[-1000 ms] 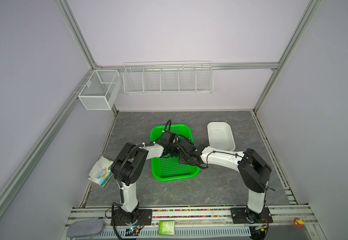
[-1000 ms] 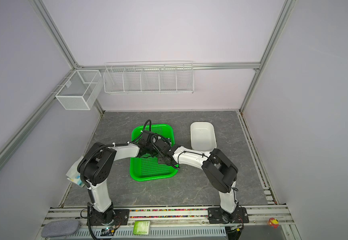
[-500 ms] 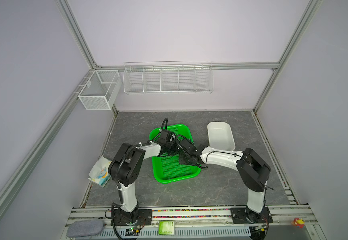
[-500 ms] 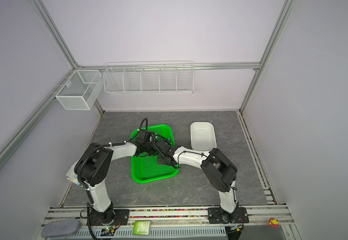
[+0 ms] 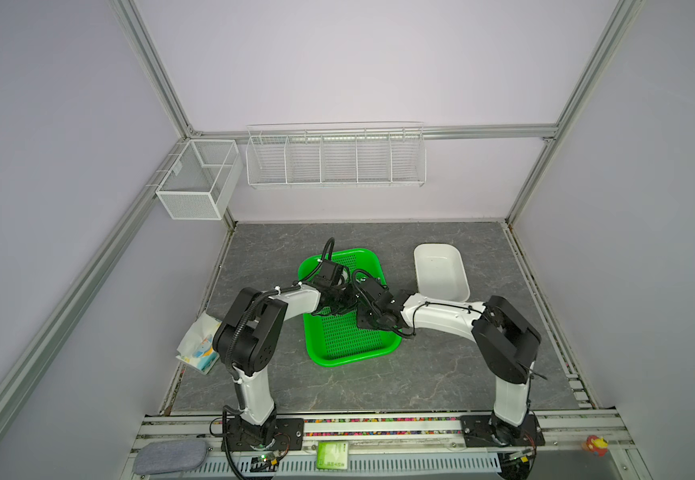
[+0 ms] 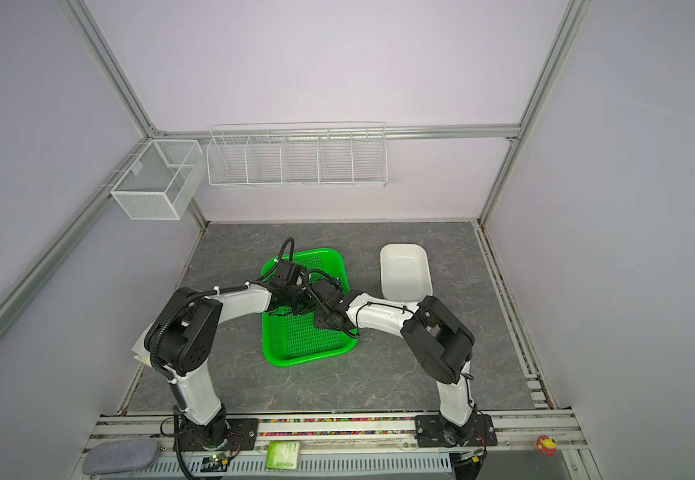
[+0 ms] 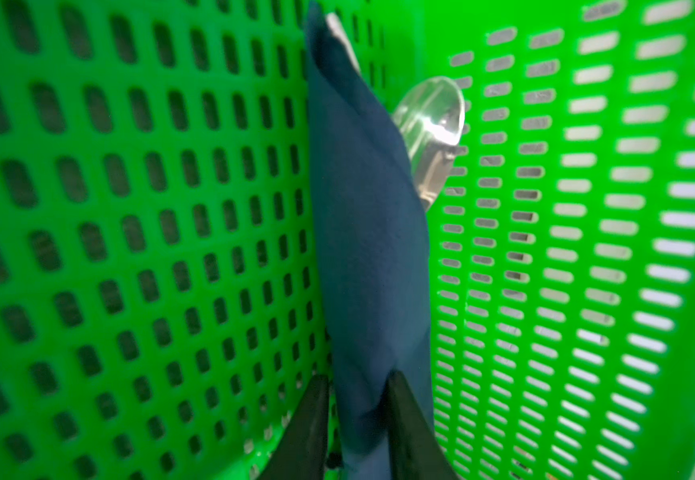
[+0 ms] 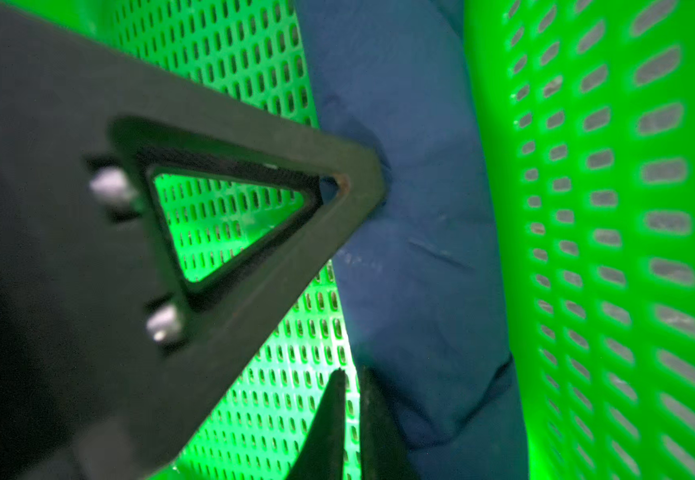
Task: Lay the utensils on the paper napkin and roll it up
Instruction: 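Lay the bundle flat in the basket and open both grippers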
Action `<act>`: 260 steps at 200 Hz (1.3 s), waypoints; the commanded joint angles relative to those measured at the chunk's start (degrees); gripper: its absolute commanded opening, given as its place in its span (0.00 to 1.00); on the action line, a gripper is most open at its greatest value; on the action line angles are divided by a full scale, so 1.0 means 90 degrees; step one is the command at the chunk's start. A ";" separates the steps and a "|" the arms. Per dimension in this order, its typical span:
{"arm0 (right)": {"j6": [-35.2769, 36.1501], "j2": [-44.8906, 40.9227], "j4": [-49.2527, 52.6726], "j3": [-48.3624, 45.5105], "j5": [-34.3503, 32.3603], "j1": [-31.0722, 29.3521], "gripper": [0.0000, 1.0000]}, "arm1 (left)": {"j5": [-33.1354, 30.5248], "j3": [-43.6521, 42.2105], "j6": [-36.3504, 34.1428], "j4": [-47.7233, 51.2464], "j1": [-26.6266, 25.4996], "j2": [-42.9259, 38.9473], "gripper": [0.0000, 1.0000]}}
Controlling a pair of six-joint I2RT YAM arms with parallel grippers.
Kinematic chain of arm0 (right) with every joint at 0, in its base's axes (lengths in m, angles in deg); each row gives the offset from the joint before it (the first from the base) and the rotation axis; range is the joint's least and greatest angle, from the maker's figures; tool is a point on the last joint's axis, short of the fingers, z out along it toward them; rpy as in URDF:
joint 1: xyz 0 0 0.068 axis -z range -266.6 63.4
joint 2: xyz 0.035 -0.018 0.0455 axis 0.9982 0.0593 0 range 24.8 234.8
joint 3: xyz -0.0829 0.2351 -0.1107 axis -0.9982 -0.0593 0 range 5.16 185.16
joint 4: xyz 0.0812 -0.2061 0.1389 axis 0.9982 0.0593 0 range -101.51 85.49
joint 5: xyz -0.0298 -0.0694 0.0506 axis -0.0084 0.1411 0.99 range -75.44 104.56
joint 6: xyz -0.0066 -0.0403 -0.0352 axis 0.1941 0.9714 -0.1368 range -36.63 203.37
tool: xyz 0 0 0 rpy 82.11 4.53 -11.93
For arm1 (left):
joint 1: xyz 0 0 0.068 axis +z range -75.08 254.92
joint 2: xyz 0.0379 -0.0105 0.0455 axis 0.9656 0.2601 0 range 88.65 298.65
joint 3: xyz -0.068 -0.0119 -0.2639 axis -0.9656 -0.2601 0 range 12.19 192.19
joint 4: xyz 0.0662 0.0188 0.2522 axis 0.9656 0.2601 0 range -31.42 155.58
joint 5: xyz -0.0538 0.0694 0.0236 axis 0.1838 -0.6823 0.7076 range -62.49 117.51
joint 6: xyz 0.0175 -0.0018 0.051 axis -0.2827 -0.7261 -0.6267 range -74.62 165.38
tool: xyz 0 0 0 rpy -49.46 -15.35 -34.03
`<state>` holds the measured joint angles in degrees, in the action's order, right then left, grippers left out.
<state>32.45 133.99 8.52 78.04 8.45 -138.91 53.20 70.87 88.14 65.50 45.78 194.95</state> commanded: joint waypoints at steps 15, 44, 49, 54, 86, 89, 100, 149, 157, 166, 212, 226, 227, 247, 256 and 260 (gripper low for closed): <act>0.0076 -0.0864 0.0073 -0.0120 -0.0278 0.0060 0.19 | -0.0144 -0.0074 -0.0116 0.0144 0.0035 0.0119 0.20; 0.0274 -0.0746 0.0916 0.0231 -0.0913 0.0060 0.17 | -0.0143 -0.0068 -0.0123 0.0100 0.0032 0.0113 0.19; 0.0315 -0.0633 0.1095 0.0345 -0.0955 0.0073 0.15 | -0.0131 -0.0066 -0.0123 0.0078 0.0033 0.0115 0.19; 0.0348 -0.0523 0.1230 0.0449 -0.0970 0.0062 0.14 | -0.0104 -0.0069 -0.0112 0.0065 0.0035 0.0128 0.19; 0.0309 -0.0115 0.1238 0.0553 -0.0700 0.0027 0.08 | -0.0076 -0.0044 -0.0156 0.0110 0.0035 0.0121 0.18; 0.0296 -0.0082 0.1247 0.0562 -0.0680 0.0032 0.08 | -0.0081 -0.0058 -0.0161 0.0119 0.0035 0.0116 0.18; 0.0262 0.0020 0.1239 0.0574 -0.0589 0.0028 0.08 | -0.0124 -0.0086 -0.0160 0.0129 0.0035 0.0080 0.18; 0.0276 0.0564 0.1144 0.0659 -0.0056 0.0019 0.07 | -0.0215 -0.0123 -0.0150 0.0176 0.0035 0.0023 0.22; 0.0267 0.0629 0.1134 0.0680 0.0011 0.0022 0.06 | -0.0227 -0.0109 -0.0144 0.0197 0.0035 -0.0006 0.23; 0.0257 0.0684 0.1176 0.0722 0.0029 0.0028 0.07 | -0.0228 -0.0095 -0.0149 0.0207 0.0035 -0.0028 0.23; 0.0422 0.0281 0.1317 0.0922 -0.0035 0.0029 0.09 | -0.0201 -0.0040 -0.0187 0.0281 0.0033 -0.0058 0.23; 0.0490 -0.0120 0.1379 0.0911 -0.0202 0.0034 0.10 | -0.0208 -0.0054 -0.0192 0.0305 0.0035 -0.0106 0.24; 0.0490 -0.0154 0.1378 0.0909 -0.0220 0.0033 0.10 | -0.0208 -0.0055 -0.0191 0.0305 0.0035 -0.0109 0.24; 0.0533 -0.0810 0.1479 0.0760 -0.0656 0.0057 0.15 | -0.0224 -0.0103 -0.0173 0.0296 0.0035 -0.0232 0.29; 0.0553 -0.1116 0.1429 0.0599 -0.0821 0.0079 0.16 | -0.0219 -0.0110 -0.0171 0.0296 0.0035 -0.0283 0.30; 0.0538 -0.1249 0.1422 0.0514 -0.0920 0.0089 0.16 | -0.0221 -0.0108 -0.0161 0.0304 0.0035 -0.0299 0.31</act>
<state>36.72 131.95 20.32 84.75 5.48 -138.69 52.35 70.49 87.21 66.59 45.80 194.19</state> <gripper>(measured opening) 0.152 0.298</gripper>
